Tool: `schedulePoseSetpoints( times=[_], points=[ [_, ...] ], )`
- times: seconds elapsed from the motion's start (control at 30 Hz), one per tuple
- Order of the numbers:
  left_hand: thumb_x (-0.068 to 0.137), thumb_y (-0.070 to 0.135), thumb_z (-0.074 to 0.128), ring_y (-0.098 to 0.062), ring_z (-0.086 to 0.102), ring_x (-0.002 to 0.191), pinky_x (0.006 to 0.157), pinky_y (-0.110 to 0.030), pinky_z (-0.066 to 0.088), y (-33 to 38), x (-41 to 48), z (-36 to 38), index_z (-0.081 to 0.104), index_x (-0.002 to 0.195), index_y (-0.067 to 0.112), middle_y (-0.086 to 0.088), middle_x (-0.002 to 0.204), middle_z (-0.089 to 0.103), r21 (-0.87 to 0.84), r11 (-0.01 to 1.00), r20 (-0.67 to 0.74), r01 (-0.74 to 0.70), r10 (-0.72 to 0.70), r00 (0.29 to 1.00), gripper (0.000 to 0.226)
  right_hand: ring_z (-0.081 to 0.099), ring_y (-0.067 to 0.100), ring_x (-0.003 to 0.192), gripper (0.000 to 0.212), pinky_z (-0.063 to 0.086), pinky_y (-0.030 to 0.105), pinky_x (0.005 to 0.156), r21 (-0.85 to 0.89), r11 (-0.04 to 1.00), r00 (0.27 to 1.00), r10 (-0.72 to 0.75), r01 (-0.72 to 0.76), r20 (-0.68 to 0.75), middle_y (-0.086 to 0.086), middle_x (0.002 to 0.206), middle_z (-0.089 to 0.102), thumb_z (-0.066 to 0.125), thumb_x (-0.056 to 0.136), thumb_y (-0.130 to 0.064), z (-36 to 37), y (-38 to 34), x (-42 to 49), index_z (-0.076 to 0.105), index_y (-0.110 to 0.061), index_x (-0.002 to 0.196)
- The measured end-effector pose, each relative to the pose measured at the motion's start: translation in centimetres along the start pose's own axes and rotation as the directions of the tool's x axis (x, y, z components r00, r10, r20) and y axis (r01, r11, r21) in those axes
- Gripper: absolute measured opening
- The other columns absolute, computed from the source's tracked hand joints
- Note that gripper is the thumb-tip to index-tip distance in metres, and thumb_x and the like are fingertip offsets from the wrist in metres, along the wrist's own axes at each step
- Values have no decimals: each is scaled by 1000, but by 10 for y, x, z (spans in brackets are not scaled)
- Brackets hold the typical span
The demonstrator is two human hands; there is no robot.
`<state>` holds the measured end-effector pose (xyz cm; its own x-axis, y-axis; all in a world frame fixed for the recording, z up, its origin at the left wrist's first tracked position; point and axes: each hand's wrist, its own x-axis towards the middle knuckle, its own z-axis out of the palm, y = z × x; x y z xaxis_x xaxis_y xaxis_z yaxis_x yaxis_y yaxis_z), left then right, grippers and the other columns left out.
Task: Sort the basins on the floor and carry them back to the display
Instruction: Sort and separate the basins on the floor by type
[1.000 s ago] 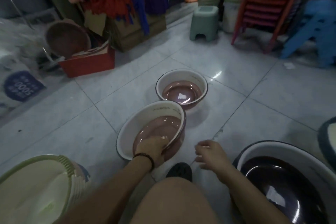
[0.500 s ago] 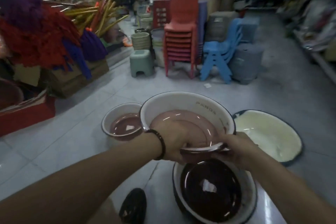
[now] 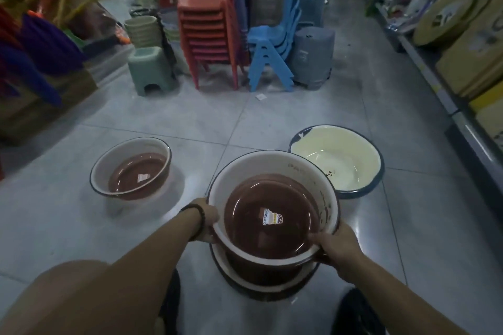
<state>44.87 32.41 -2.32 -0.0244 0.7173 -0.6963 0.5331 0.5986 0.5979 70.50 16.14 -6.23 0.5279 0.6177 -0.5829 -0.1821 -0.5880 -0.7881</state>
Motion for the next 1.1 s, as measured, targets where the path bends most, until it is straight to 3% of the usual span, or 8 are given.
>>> schedulePoseSetpoints(
  times=[0.1, 0.27, 0.53, 0.7, 0.83, 0.9, 1.0, 1.1],
  points=[
    [87, 0, 49, -40, 71, 88, 66, -57, 62, -4, 16, 9, 59, 106, 10, -20, 103, 67, 129, 990, -48, -58, 65, 997, 23, 74, 36, 85, 19, 65, 51, 62, -107, 993, 999, 48, -49, -12, 18, 98, 74, 75, 90, -11, 2, 24, 15, 68, -7, 107],
    [87, 13, 55, -32, 61, 103, 93, -36, 54, -39, 43, 23, 51, 139, 16, -11, 116, 62, 368, 929, -181, -44, 117, 976, 52, 67, 25, 84, 10, 61, 40, 66, -322, 945, 998, 30, -47, -58, 9, 96, 68, 62, 100, -22, 10, 45, 31, 62, -13, 106],
    [90, 26, 63, -29, 62, 104, 92, -37, 55, -70, 63, 37, 55, 127, 15, -11, 122, 64, 506, 862, -136, -12, 94, 986, 39, 62, 21, 79, 9, 59, 34, 68, -522, 844, 991, 130, -123, -23, 9, 93, 64, 57, 103, -19, 16, 62, 42, 62, -11, 101],
    [97, 20, 56, -23, 51, 96, 87, -32, 47, -73, 76, 39, 49, 135, 14, -12, 128, 58, 569, 822, -68, -14, 64, 996, 39, 57, 15, 82, 33, 46, 25, 62, -644, 760, 989, 143, -92, 27, 6, 107, 62, 54, 105, -24, 17, 65, 53, 53, -4, 130],
    [96, 25, 57, -28, 58, 112, 98, -35, 51, -73, 80, 32, 46, 140, 14, -12, 131, 58, 548, 836, 5, -25, 26, 1000, 47, 61, 32, 112, 52, 50, 34, 89, -746, 645, 979, 199, -166, -46, 23, 137, 56, 55, 103, -20, 25, 61, 55, 38, 3, 146],
    [94, 32, 60, -31, 59, 115, 101, -39, 52, -68, 75, 23, 41, 143, 13, -12, 133, 57, 532, 845, 73, -55, 18, 997, 56, 48, 42, 135, 82, 46, 45, 108, -796, 577, 978, 192, -183, -86, 31, 155, 34, 62, 99, -26, 34, 55, 50, 11, -1, 159],
    [97, 40, 59, -30, 43, 140, 112, -38, 41, -51, 67, -4, 24, 158, 16, -10, 159, 37, 645, 756, 137, -114, 32, 990, 74, 46, 40, 134, 70, 47, 52, 107, -897, 440, 999, -21, -27, -41, 23, 149, 38, 64, 91, -40, 61, 26, 40, 31, -14, 147],
    [98, 45, 57, -28, 45, 138, 107, -38, 44, -23, 59, -53, 27, 159, 22, -7, 163, 30, 789, 599, 169, -133, -4, 986, 72, 59, 31, 113, 37, 54, 48, 99, -821, 513, 967, -179, 250, 183, 14, 127, 57, 59, 93, -37, 112, -23, 32, 52, -16, 122]
  ],
)
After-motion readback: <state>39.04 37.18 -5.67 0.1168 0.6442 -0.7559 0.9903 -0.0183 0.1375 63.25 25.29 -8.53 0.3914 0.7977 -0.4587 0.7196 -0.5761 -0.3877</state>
